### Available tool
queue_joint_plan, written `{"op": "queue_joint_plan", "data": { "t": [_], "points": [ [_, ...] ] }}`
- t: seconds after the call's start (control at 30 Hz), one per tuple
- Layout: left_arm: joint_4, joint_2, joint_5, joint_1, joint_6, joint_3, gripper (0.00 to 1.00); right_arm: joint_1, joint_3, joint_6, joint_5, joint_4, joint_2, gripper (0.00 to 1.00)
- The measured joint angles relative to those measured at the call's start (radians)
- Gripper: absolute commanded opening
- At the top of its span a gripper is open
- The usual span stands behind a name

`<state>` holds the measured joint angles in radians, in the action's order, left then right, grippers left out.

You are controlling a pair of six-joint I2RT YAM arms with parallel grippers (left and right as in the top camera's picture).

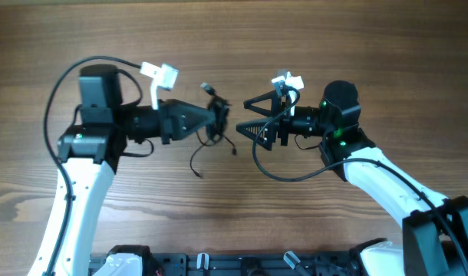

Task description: Untangle cables

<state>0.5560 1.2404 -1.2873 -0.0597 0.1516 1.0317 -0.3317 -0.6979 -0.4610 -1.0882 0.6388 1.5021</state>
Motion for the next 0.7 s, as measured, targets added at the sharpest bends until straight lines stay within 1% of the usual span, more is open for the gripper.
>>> {"op": "queue_joint_plan", "data": {
  "t": [0.07,0.1,0.13,0.2,0.23,0.27,0.3,0.33,0.4,0.43,0.47,0.5,0.53,0.57,0.6,0.7],
  "points": [
    [0.0,0.0,-0.021,-0.057,-0.009,0.0,0.04,0.001,0.0,-0.033,-0.047,0.09,0.019,1.0],
    [0.0,0.0,-0.025,-0.078,-0.01,0.0,0.04,0.001,0.001,-0.042,-0.072,0.1,0.019,0.97],
    [0.0,0.0,-0.027,-0.097,-0.013,0.0,0.04,0.001,0.001,-0.045,-0.094,0.104,0.019,0.84],
    [0.0,0.0,-0.031,-0.137,-0.013,0.0,0.04,0.001,0.001,-0.053,-0.132,0.107,0.02,0.26],
    [0.0,0.0,-0.032,-0.15,-0.013,0.0,0.04,0.001,0.001,-0.054,-0.143,0.107,0.02,0.08],
    [0.0,0.0,-0.031,-0.155,-0.014,0.0,0.04,0.001,0.001,-0.055,-0.154,0.107,0.02,0.04],
    [0.0,0.0,-0.032,-0.157,-0.014,0.0,0.05,0.001,0.001,-0.055,-0.157,0.107,0.021,0.04],
    [0.0,0.0,-0.028,-0.156,-0.015,0.0,0.09,0.001,0.001,-0.055,-0.17,0.107,0.021,0.04],
    [-0.001,0.0,-0.011,-0.156,-0.018,0.0,0.34,0.001,0.001,-0.064,-0.174,0.105,0.023,0.04],
    [-0.002,-0.001,0.002,-0.156,-0.018,0.0,0.41,0.003,0.001,-0.073,-0.172,0.1,0.026,0.04],
    [-0.002,-0.002,0.021,-0.156,-0.014,0.001,0.59,0.011,0.002,-0.089,-0.168,0.09,0.029,0.04],
    [-0.004,-0.003,0.045,-0.156,-0.014,0.002,0.67,0.02,0.002,-0.107,-0.162,0.079,0.031,0.05],
    [-0.005,-0.004,0.087,-0.156,-0.003,0.003,0.85,0.026,0.002,-0.124,-0.15,0.06,0.032,0.04],
    [-0.007,-0.005,0.131,-0.156,0.017,0.004,1.0,0.033,0.003,-0.148,-0.126,0.022,0.033,0.05],
    [-0.008,-0.005,0.188,-0.156,0.036,0.006,1.0,0.034,0.003,-0.157,-0.102,-0.011,0.033,0.05],
    [-0.003,-0.005,0.285,-0.157,0.072,0.006,1.0,0.034,0.003,-0.171,-0.019,-0.107,0.034,0.05]
  ]
}}
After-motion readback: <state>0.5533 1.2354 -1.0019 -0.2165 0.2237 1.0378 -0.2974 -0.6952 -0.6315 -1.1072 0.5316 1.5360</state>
